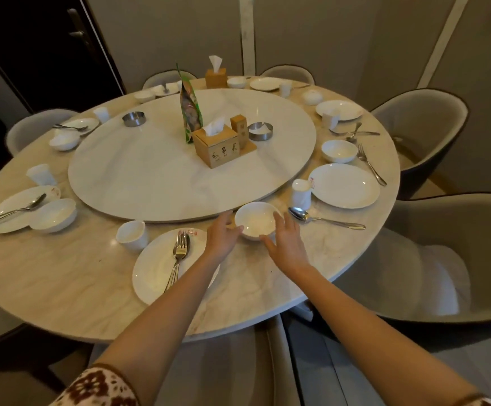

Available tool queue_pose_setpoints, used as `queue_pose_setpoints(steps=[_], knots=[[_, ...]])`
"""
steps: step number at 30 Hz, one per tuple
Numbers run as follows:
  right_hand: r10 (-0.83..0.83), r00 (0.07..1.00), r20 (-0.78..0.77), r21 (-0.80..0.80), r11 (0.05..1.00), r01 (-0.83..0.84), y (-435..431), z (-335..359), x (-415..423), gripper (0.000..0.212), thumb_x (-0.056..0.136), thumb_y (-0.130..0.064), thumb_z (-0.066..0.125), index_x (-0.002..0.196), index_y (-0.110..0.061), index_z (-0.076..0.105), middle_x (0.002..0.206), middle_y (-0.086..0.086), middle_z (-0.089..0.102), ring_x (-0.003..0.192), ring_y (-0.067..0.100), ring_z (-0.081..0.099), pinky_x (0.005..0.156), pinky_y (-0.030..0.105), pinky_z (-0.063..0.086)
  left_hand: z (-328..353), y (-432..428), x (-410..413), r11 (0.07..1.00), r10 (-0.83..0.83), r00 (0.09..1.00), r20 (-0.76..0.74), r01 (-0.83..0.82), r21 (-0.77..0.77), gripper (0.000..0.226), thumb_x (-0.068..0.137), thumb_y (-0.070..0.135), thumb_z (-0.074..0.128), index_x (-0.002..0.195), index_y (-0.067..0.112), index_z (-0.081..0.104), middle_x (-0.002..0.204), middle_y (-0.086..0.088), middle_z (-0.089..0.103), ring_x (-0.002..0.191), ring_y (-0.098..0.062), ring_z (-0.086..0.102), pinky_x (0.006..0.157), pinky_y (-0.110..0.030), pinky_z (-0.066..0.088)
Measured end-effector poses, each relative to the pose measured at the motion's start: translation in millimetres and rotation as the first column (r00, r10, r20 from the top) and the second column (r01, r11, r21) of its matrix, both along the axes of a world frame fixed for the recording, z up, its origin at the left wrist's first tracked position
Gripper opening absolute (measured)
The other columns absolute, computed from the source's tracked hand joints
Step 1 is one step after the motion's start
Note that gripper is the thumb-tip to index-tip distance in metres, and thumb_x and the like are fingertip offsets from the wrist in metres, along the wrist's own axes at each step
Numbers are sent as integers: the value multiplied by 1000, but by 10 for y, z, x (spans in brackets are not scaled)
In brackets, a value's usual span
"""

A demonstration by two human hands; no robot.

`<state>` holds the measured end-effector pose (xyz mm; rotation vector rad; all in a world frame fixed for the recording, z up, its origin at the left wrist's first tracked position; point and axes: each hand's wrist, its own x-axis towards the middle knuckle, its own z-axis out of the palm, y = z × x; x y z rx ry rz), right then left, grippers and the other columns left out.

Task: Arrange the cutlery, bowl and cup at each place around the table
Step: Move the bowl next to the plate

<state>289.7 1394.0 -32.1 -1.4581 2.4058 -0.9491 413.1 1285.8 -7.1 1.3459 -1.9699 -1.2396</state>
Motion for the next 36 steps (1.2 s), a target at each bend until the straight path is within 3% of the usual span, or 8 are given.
queue_pose_setpoints(steps=[3, 6, 8, 12, 20, 27, 32, 36], knots=[[-149, 925, 350, -51, 983, 178, -147, -18, -140, 58, 95, -20, 57, 146, -4, 32, 144, 18, 42, 130, 33, 43, 103, 39, 40, -58, -211, -181, 975, 88, 995, -52, -75, 211, 56, 86, 10, 66, 139, 9, 47, 131, -14, 57, 116, -29, 56, 99, -45, 48], [-238, 604, 760, 14, 936, 351, -308, -55, -295, 47, 94, -16, 55, 139, -7, 47, 132, 16, 56, 118, 34, 56, 101, 45, 47, -35, -386, -284, 913, 167, 979, -114, -110, 393, 44, 89, 3, 58, 133, 4, 52, 127, -15, 57, 113, -33, 57, 89, -46, 53], [-235, 465, 853, 42, 921, 388, -381, -77, -381, 32, 89, -9, 56, 120, -4, 61, 119, 16, 62, 107, 36, 62, 92, 49, 54, -12, -444, -290, 890, 184, 975, -124, -112, 442, 34, 90, 0, 55, 124, 2, 59, 121, -18, 60, 107, -34, 59, 81, -44, 53], [-190, 351, 917, 52, 929, 366, -429, -108, -384, 29, 82, 4, 57, 110, 1, 64, 110, 25, 64, 93, 37, 68, 73, 41, 61, 46, -515, -197, 898, 152, 984, -91, -99, 429, 27, 89, -4, 50, 113, -2, 64, 106, -18, 62, 81, -30, 61, 63, -35, 52], [-196, 302, 933, 88, 938, 335, -510, -110, -125, 33, 81, 9, 59, 114, 3, 61, 109, 25, 64, 84, 33, 70, 62, 35, 61, 103, -638, -12, 928, 182, 983, 18, -178, 328, 26, 86, -4, 47, 101, -2, 69, 107, -19, 66, 96, -38, 63, 59, -35, 54], [-206, 318, 925, 98, 941, 325, -469, -41, 25, 30, 82, 7, 61, 112, 1, 62, 105, 23, 64, 80, 29, 69, 61, 33, 61, 61, -680, 65, 950, 185, 975, 124, -210, 233, 22, 81, 1, 55, 94, -7, 71, 96, -20, 69, 91, -37, 65, 85, -50, 57], [-179, 285, 942, 100, 958, 269, -336, -24, 48, 15, 85, 3, 63, 99, -2, 66, 106, 26, 66, 96, 35, 67, 79, 41, 61, 25, -562, 4, 947, 269, 945, 184, -295, 131, 22, 86, 5, 54, 96, -9, 67, 89, -16, 65, 81, -30, 58, 66, -30, 45], [-139, 265, 954, 104, 984, 142, -180, 56, -68, 3, 85, 2, 64, 87, 1, 66, 105, 30, 67, 99, 37, 67, 92, 44, 55, 54, -300, -110, 935, 353, 908, 227, -338, -105, 23, 86, 1, 48, 98, -8, 66, 95, -18, 66, 94, -34, 60, 71, -37, 46]])
